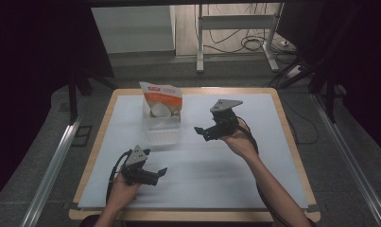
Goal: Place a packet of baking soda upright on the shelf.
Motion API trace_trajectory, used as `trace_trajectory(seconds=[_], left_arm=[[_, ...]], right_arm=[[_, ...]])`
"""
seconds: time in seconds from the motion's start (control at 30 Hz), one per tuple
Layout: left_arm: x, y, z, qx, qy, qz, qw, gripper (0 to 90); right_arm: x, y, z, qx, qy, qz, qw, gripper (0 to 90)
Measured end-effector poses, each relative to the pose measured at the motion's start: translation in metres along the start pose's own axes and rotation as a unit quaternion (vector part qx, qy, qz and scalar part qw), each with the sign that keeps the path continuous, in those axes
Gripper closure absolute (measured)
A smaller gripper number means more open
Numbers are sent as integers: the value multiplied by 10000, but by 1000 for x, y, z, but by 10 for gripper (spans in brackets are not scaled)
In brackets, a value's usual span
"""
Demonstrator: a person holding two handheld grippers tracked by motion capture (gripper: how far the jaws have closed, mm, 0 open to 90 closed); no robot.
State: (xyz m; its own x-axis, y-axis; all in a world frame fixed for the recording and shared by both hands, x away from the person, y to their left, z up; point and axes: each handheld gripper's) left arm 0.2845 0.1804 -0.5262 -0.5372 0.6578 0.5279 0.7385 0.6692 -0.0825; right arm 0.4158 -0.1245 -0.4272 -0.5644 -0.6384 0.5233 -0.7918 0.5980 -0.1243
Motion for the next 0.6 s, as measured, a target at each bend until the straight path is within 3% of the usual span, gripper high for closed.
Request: trace_trajectory(seconds=[0.07,0.6], left_arm=[[0,0,0,-10,5,-7,10000,21],[2,0,0,-9,-37,-7,10000,21]], right_arm=[[3,-1,5,43,124,74,9999,21],[44,4,30,-107,91,203,9997,20]])
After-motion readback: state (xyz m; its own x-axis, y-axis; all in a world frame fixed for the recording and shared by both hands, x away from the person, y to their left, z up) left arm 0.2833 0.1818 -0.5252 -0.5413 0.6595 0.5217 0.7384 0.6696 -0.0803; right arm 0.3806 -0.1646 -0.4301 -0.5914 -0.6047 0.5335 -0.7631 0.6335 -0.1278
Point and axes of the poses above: each handheld gripper's, and its own axes: x roughly backward along the jaws, z roughly out of its underside, y roughly to its left, and after that the axes turned 5 degrees about z, right-handed
